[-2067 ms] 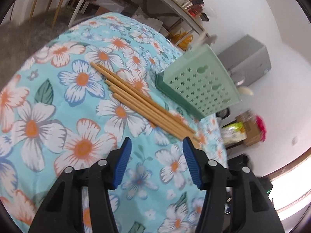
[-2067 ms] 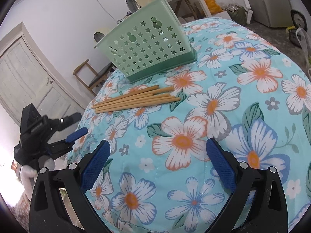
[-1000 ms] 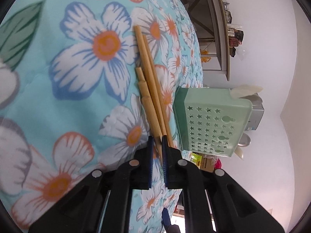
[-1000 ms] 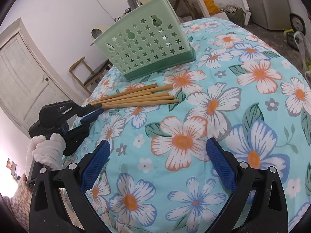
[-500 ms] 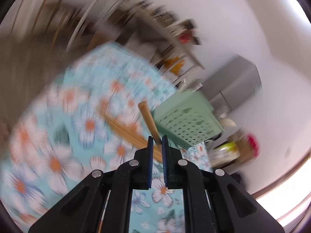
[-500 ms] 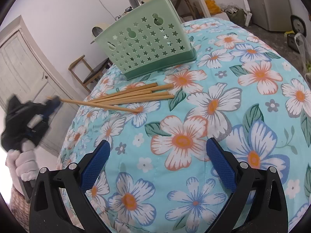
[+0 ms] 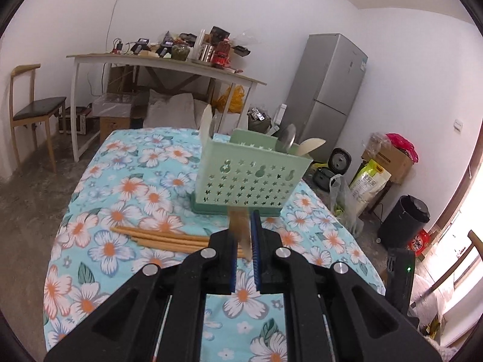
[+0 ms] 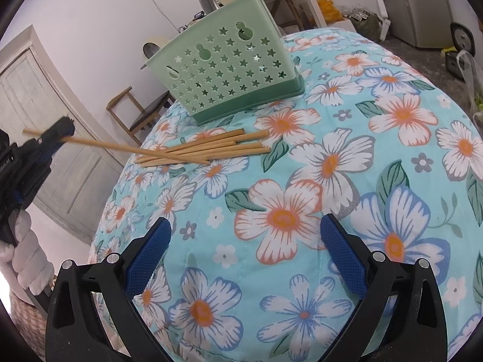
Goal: Organize utensils
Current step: 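Lift the wooden chopstick off the pile with the left gripper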
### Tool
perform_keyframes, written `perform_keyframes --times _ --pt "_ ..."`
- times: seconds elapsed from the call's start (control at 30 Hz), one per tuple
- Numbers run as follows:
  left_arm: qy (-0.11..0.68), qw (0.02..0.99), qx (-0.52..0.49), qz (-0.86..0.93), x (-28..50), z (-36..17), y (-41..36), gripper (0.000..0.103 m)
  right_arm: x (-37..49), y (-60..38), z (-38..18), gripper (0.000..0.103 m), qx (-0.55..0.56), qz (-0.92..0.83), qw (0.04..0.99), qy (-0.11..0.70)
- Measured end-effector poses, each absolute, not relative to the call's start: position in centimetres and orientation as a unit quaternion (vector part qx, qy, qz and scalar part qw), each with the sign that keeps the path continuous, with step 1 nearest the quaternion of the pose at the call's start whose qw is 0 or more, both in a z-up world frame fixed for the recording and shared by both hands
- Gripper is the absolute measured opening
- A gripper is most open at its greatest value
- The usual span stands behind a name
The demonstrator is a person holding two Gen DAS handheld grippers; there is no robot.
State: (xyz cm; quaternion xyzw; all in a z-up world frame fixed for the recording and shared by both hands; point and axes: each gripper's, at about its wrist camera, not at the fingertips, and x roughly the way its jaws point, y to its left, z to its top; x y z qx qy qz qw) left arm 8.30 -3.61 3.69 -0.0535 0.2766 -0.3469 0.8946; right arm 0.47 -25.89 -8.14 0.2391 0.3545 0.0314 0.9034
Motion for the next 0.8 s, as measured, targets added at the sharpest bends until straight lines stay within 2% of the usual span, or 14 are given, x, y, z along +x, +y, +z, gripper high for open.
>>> perform_keyframes --times 0.33,0.5,0.63,0.8 --pt "0.283 0.892 -0.073 -0.346 8.6 3.4 -2.7 0.001 0.4 -25.4 -8.2 0.095 0.229 0.030 0.906 0.355" --pt "0.341 0.861 -0.077 -0.370 9.5 1.5 -3.1 0.001 0.6 -25.7 -8.1 0.095 0.234 0.032 0.903 0.359" --pt "0.409 0.821 -0.012 -0.398 10.3 -1.3 -5.5 0.005 0.9 -26.1 -8.0 0.095 0.243 0.039 0.897 0.367" --pt "0.458 0.785 0.059 -0.413 11.6 -4.6 -8.8 0.008 1.0 -27.6 -7.8 0.095 0.276 0.062 0.879 0.384"
